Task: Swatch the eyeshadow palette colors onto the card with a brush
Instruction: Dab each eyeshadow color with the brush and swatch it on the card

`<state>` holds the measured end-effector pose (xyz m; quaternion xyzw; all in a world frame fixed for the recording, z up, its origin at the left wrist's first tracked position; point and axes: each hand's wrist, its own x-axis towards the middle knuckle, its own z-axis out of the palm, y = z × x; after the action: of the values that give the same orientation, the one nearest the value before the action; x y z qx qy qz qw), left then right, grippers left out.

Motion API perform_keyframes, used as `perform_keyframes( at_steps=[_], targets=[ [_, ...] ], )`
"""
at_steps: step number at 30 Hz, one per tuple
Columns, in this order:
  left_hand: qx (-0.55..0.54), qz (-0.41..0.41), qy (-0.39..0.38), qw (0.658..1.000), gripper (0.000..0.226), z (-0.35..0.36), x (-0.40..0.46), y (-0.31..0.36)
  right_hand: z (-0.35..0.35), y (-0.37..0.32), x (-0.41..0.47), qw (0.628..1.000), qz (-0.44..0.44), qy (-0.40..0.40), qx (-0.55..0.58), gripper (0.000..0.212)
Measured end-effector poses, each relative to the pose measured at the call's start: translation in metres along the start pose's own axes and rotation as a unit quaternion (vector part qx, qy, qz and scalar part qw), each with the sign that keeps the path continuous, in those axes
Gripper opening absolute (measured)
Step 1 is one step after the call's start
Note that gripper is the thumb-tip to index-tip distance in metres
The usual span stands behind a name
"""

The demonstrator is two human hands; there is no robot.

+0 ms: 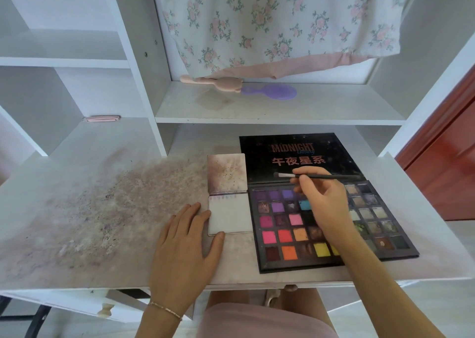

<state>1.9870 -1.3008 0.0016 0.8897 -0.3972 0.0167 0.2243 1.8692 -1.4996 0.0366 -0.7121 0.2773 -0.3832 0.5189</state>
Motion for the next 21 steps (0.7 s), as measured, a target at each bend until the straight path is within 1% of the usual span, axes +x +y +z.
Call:
perform_keyframes(
  at_steps=[3, 6, 9, 12, 15, 16, 21],
  targets=[
    [-0.001, 0.000, 0.004, 1.000, 0.048, 0.001, 0.000, -0.001, -0.025, 0.007, 0.001, 0.997, 0.011, 0.064, -0.046, 0.018],
    [-0.001, 0.001, 0.006, 1.000, 0.057, 0.000, 0.000, 0.000, -0.050, 0.016, 0.001, 0.984, 0.022, 0.139, -0.105, 0.009],
    [-0.005, 0.000, 0.003, 1.000, 0.061, -0.001, 0.000, 0.001, -0.075, 0.024, 0.001, 0.970, 0.027, 0.179, -0.164, 0.008],
    [-0.006, -0.006, -0.008, 1.000, 0.055, -0.001, 0.000, 0.000, -0.090, 0.028, 0.000, 0.960, 0.030, 0.192, -0.204, 0.008],
    [-0.003, -0.008, -0.015, 1.000, 0.060, -0.001, 0.000, 0.001, -0.095, 0.031, -0.001, 0.953, 0.040, 0.192, -0.233, 0.010],
    [-0.002, -0.006, -0.014, 1.000, 0.062, -0.001, 0.001, 0.001, -0.096, 0.032, 0.000, 0.952, 0.044, 0.188, -0.238, 0.010],
    [-0.002, -0.009, -0.009, 1.000, 0.052, -0.001, 0.000, 0.001, -0.095, 0.035, 0.003, 0.954, 0.056, 0.154, -0.251, 0.009]
  ],
)
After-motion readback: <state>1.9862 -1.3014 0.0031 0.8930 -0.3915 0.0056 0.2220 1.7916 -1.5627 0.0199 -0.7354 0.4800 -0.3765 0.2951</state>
